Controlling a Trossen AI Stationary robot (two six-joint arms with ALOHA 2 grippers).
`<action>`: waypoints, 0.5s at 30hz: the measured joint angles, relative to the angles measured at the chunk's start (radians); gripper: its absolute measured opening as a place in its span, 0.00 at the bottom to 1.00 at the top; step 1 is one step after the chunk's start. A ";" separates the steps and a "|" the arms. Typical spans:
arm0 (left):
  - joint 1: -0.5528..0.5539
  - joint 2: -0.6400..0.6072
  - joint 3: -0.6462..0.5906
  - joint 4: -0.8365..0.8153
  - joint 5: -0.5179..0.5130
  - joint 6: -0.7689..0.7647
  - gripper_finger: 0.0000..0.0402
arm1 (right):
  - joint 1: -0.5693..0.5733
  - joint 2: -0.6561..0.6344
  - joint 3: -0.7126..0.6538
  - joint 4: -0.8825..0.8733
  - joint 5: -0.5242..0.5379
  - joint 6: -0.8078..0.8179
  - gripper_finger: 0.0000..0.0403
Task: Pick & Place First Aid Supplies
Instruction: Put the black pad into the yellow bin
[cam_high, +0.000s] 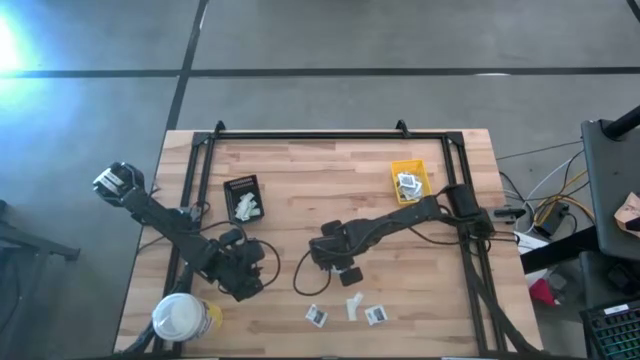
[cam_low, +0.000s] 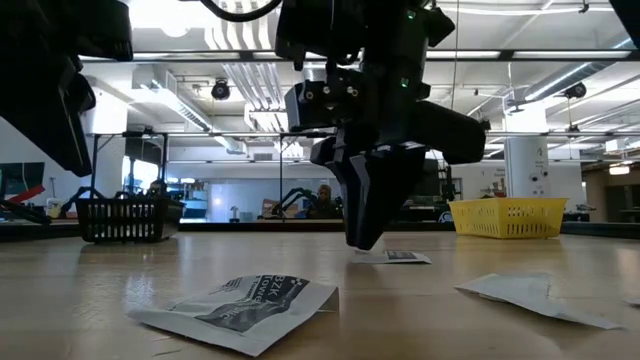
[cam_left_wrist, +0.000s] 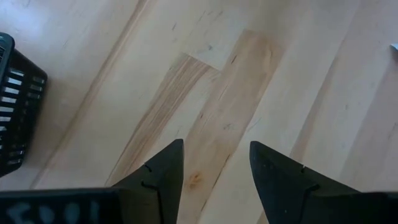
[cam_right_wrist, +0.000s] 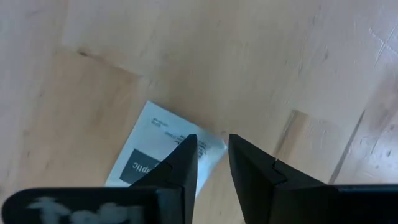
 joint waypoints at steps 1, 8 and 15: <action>0.000 0.000 0.000 0.000 0.000 0.000 0.44 | 0.000 0.000 0.000 -0.002 0.001 0.000 0.23; 0.000 0.000 0.000 0.001 0.000 0.000 0.44 | -0.016 0.006 0.004 0.002 -0.001 -0.010 0.25; 0.000 0.000 0.000 0.002 0.000 0.000 0.44 | -0.036 0.036 0.004 0.003 -0.071 -0.001 0.23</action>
